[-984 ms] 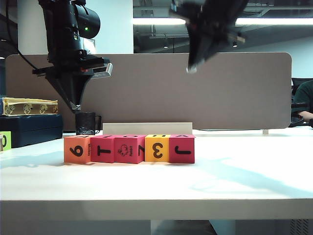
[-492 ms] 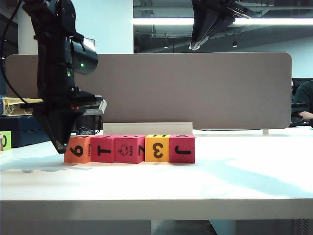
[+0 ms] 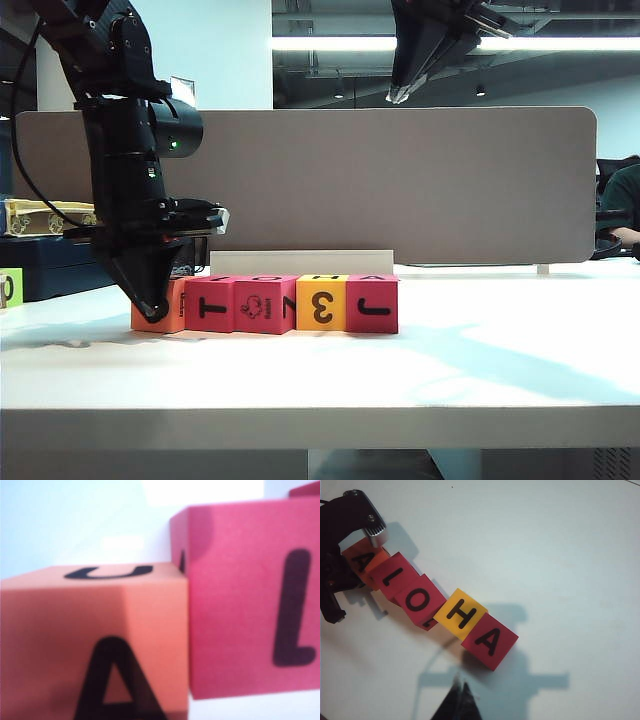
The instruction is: Select the appropriate blocks from the scattered letter blocks on the table and arrange them in a row to spell out "ALOHA".
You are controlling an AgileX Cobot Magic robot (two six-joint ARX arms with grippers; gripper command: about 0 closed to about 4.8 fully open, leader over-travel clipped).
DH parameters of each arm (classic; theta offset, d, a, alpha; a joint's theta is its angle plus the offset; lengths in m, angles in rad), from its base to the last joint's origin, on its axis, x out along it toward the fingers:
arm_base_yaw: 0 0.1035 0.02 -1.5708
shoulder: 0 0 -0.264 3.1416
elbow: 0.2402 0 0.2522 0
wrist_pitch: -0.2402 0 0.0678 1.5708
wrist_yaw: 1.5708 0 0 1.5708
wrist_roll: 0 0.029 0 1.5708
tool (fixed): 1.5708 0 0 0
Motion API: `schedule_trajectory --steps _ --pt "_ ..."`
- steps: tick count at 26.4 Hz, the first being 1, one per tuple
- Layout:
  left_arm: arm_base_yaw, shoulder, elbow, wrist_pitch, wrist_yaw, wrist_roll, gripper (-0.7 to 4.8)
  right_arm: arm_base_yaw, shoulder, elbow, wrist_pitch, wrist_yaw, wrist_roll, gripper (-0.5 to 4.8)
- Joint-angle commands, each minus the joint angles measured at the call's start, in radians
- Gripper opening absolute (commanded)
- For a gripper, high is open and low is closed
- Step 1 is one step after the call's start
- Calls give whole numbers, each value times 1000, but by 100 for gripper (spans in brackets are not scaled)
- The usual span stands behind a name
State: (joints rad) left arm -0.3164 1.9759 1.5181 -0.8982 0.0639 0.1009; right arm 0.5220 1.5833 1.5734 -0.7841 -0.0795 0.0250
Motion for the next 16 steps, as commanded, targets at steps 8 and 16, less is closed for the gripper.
schedule_trajectory --steps 8,16 --pt "-13 20 -1 45 68 -4 -6 3 -6 4 5 11 -3 -5" --pt "-13 27 -1 69 61 -3 -6 2 -6 4 3 14 -3 -5"
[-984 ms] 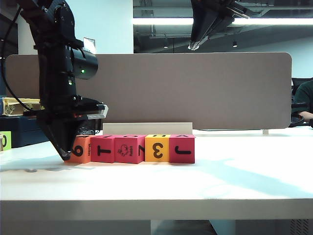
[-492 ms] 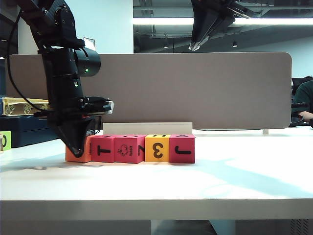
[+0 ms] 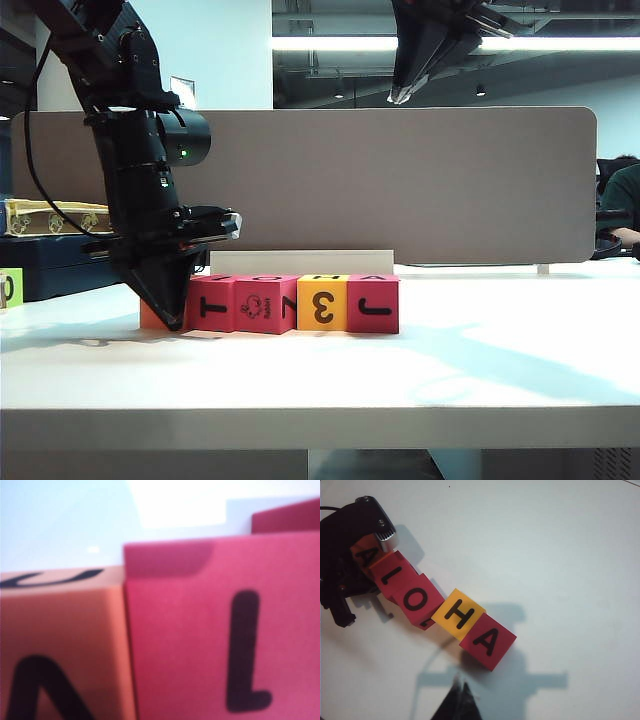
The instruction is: Select the appropriate blocks from the scattered letter blocks on the table and arrange them in a row to spell out "ALOHA".
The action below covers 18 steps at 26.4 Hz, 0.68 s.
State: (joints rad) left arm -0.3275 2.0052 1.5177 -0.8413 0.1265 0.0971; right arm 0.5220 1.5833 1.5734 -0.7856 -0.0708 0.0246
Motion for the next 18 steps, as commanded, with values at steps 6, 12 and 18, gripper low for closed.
schedule_trajectory --steps 6,12,18 --pt "-9 -3 -1 -69 62 0 -6 2 -6 4 5 6 -3 -5" --pt "-84 -3 -1 0 47 7 -6 2 -6 4 4 6 -3 -5" --pt "-113 -3 -2 59 -37 0 -6 2 -6 4 -13 6 -3 -5"
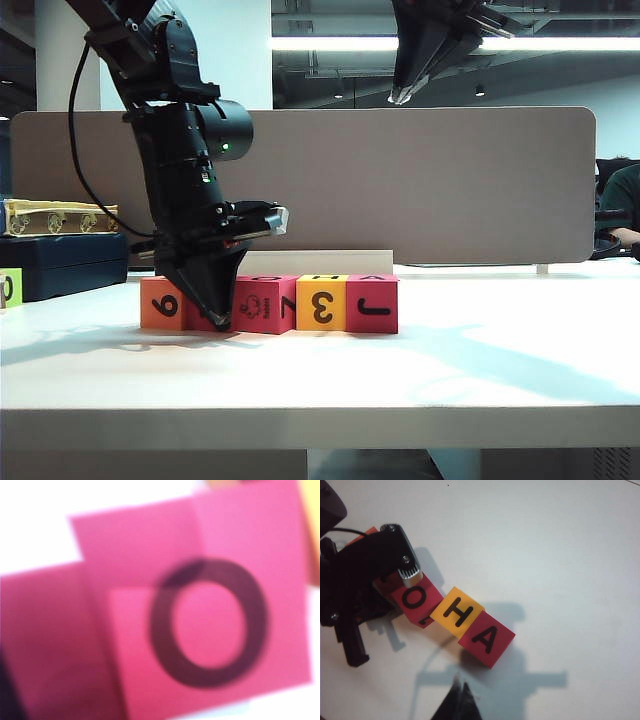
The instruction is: Select the appropriate blocks from the scattered letter blocks on the table and arrange them in a row to spell out "ALOHA".
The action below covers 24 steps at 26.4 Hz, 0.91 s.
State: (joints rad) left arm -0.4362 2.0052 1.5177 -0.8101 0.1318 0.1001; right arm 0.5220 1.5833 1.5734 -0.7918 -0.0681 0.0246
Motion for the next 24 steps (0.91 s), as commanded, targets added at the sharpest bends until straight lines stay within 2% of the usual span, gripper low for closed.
schedule_trajectory --steps 1,9,13,16,24 --pt "-5 -3 -1 37 -44 -3 -6 2 -6 4 -10 3 -3 -5" --pt "-5 -3 -1 68 -49 -3 -6 3 -6 4 -16 6 -3 -5" --pt "-5 -3 -1 24 -34 -3 -6 3 -6 4 -16 6 -3 -5" --pt "-24 -3 -1 -13 11 -2 -6 3 -6 4 -11 6 -3 -5" --pt "-79 10 -2 62 10 4 -6 2 -6 4 -9 6 -3 -5"
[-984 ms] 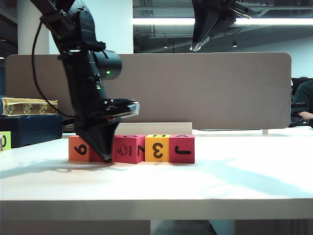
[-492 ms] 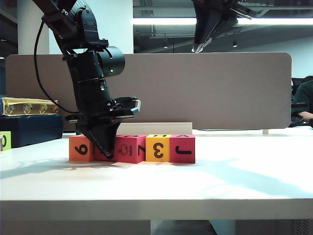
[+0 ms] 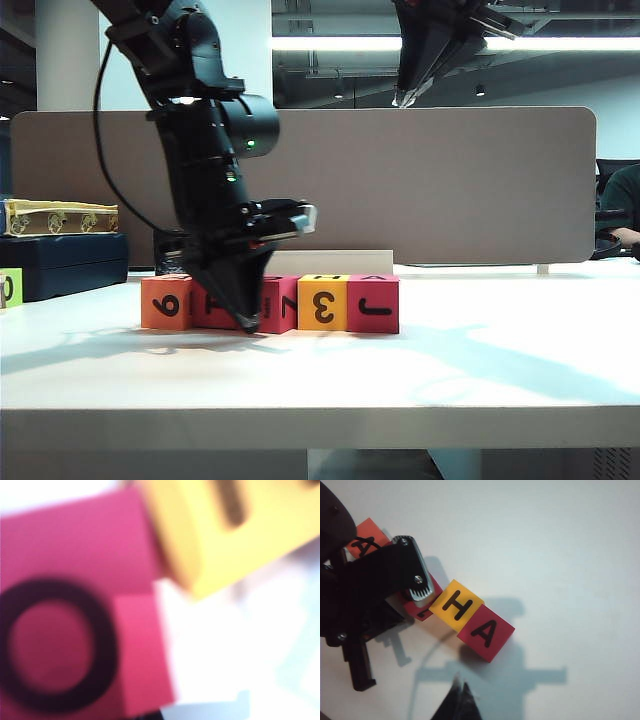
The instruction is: Select the appropriate blocks from the scattered letter blocks on the table and arrange them in a row to spell out "ALOHA".
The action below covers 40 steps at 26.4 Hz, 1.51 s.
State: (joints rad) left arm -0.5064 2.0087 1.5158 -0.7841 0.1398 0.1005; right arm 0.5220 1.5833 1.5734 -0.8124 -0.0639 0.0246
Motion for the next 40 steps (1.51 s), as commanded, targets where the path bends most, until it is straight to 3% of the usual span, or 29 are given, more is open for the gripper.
schedule_trajectory --steps 1,20,26,31,33,37,40 --pt "-10 12 1 45 0 3 -6 2 -6 4 11 2 -3 -5" --pt "-14 46 1 172 20 0 -6 2 -5 3 8 14 -7 -5" --pt "-15 41 2 119 18 2 -6 2 -5 2 4 35 -7 -5" --pt "-14 -8 2 40 -38 31 -6 2 -4 1 1 69 -7 -5" --pt "-14 -54 2 10 -103 48 -6 2 -2 1 0 73 -7 -5" --pt "-8 -111 3 16 -218 63 -6 2 26 1 0 97 -7 -5" --pt "15 -139 3 26 -242 72 -6 2 63 1 -5 99 -7 -5"
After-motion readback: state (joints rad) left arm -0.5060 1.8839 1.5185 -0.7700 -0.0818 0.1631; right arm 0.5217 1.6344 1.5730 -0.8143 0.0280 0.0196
